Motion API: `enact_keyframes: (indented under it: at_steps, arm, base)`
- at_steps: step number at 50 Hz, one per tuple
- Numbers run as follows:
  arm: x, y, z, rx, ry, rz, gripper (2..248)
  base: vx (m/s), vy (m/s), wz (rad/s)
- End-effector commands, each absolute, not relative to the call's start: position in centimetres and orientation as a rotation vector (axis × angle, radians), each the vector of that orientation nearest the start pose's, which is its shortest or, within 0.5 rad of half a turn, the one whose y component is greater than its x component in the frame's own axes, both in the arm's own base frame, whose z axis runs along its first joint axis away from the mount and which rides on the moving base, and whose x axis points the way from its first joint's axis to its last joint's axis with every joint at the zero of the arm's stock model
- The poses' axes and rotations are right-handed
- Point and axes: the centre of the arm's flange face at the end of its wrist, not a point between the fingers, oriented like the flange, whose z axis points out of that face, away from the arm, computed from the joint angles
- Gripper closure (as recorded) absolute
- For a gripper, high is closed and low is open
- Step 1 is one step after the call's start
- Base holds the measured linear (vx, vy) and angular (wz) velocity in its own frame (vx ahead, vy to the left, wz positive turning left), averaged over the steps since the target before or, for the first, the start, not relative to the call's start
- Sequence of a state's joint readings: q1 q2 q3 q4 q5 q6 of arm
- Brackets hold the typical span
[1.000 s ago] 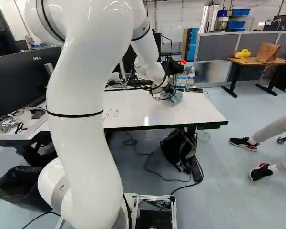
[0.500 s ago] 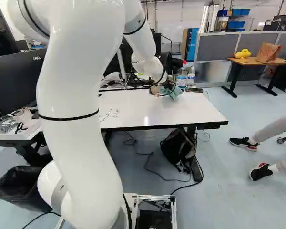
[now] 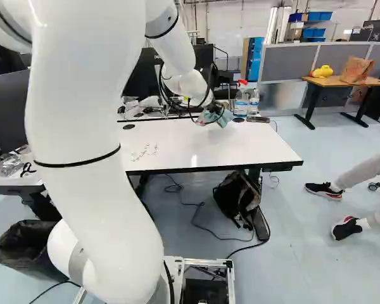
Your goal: Clean the table with the green towel
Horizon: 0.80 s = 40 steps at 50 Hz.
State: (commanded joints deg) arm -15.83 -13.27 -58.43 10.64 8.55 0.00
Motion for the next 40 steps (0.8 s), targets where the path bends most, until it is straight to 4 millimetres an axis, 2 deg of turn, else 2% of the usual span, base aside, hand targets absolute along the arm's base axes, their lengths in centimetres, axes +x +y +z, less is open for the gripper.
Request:
enact_keyframes:
  at_steps: [40]
  arm:
    - [53.3,-9.2,49.7,-2.779,0.510,-1.411,209]
  base:
    - [0.000,0.000,0.000]
